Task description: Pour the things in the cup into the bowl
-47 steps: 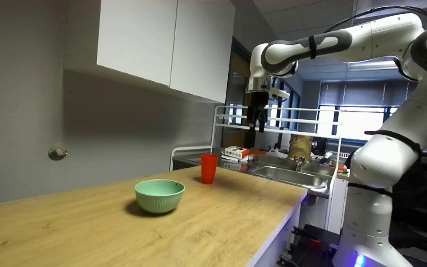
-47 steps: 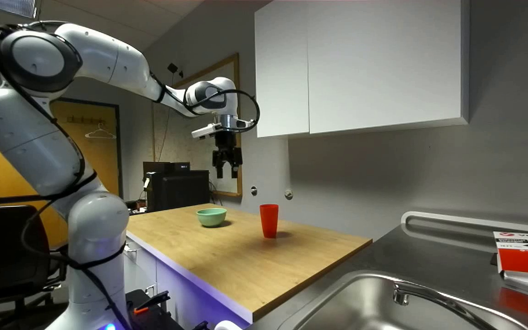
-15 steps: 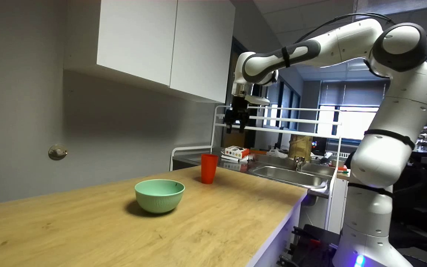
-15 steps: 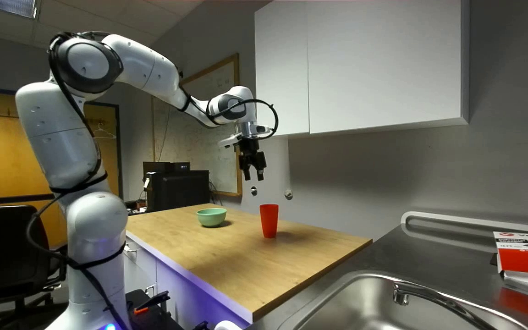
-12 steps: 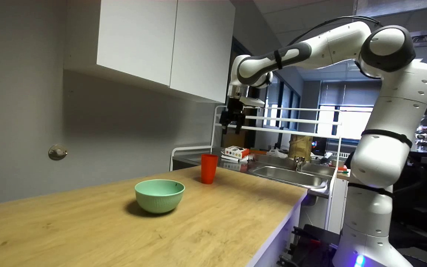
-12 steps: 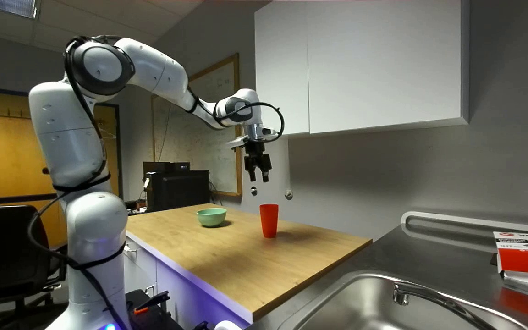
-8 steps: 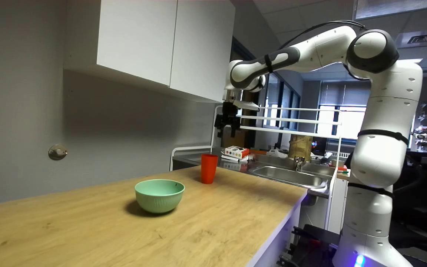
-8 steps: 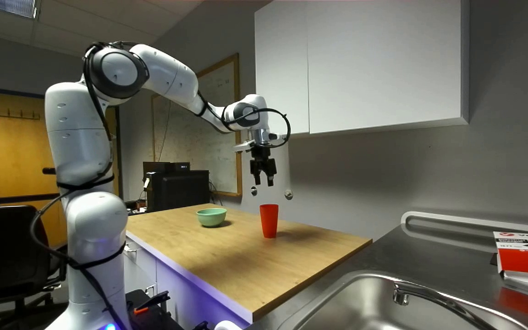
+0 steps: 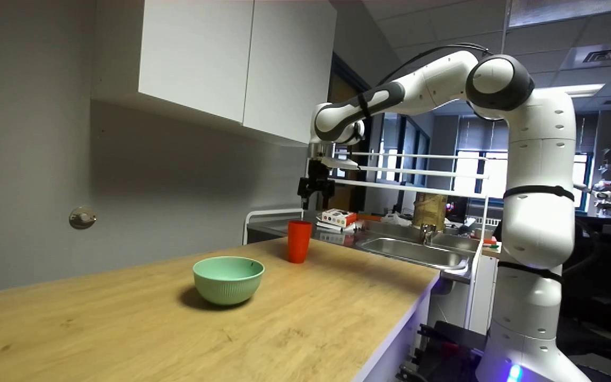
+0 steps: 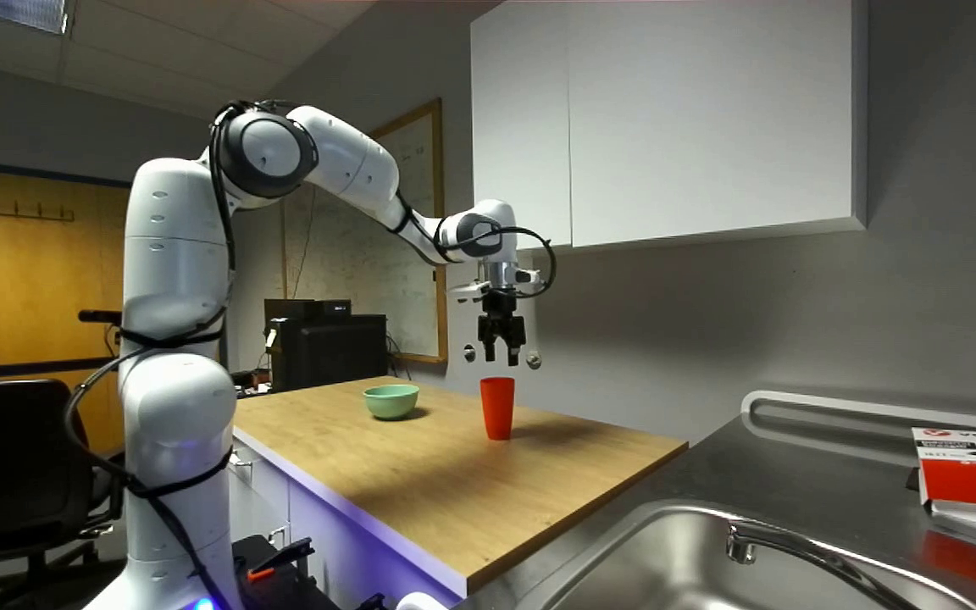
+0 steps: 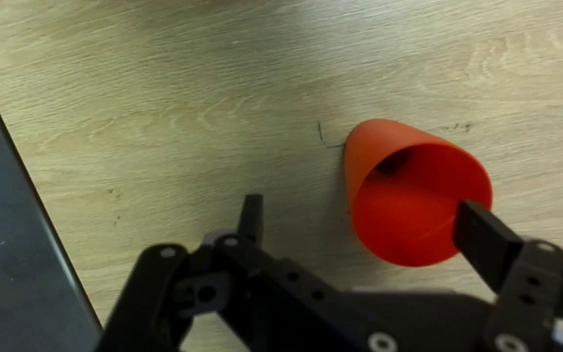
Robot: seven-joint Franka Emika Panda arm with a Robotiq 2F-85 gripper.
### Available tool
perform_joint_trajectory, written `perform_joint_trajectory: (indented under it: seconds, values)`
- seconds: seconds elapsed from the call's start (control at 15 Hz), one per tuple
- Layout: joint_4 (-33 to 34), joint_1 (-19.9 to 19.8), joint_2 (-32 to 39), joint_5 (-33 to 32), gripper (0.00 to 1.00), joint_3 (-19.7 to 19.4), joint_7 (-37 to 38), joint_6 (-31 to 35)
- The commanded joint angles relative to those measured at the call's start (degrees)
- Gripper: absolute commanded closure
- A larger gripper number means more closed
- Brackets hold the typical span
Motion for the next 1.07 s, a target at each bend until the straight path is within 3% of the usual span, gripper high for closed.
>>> perform_joint_trajectory:
  seconds: [0.0, 0.73, 0.8, 0.87, 1.0]
  values:
    - [4.19, 0.15, 3.96, 1.68, 0.00, -0.56, 0.32, -1.28]
    - [6.70, -0.64, 10.41, 5.80, 0.00, -1.36, -1.11, -0.59]
    - [6.53, -0.74, 10.61, 6.00, 0.25, -1.48, -1.18, -0.40]
    - [6.57, -0.89, 10.91, 6.23, 0.26, -1.56, -1.30, -0.47]
    - [6.50, -1.15, 11.29, 6.52, 0.41, -1.71, -1.38, -0.47]
